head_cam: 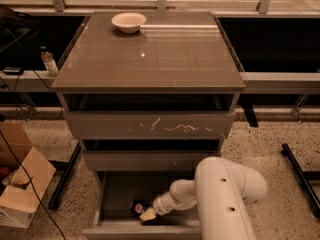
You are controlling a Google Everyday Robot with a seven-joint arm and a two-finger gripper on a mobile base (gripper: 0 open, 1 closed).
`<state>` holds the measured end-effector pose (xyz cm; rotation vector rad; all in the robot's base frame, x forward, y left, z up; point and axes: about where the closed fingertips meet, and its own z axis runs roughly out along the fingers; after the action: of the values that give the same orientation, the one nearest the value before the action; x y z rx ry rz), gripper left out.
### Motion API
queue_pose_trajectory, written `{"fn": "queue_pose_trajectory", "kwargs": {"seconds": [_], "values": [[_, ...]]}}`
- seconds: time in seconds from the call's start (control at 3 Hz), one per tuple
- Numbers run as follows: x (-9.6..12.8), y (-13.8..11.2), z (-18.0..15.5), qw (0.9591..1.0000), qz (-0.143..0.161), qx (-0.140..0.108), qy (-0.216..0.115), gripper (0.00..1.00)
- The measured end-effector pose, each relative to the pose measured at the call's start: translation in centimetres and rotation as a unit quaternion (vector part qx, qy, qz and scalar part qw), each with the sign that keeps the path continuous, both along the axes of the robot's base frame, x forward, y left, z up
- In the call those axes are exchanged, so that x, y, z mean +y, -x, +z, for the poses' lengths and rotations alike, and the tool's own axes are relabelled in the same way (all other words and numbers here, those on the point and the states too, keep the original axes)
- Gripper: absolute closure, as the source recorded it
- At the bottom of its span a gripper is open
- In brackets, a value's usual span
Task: Pick pepsi can from bottom drawer and place on counter
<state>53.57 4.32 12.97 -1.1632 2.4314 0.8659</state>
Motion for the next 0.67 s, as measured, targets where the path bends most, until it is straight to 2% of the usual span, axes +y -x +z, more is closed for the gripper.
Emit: {"fn": "queue_pose_trajectory", "kwargs": {"seconds": [0.33, 0.67], "values": [[0.0, 0.0, 0.0, 1.0000, 0.000, 0.000, 0.000, 0.65], [1.2, 1.0, 1.2, 0.9997, -0.016, -0.002, -0.020, 0.88]]}}
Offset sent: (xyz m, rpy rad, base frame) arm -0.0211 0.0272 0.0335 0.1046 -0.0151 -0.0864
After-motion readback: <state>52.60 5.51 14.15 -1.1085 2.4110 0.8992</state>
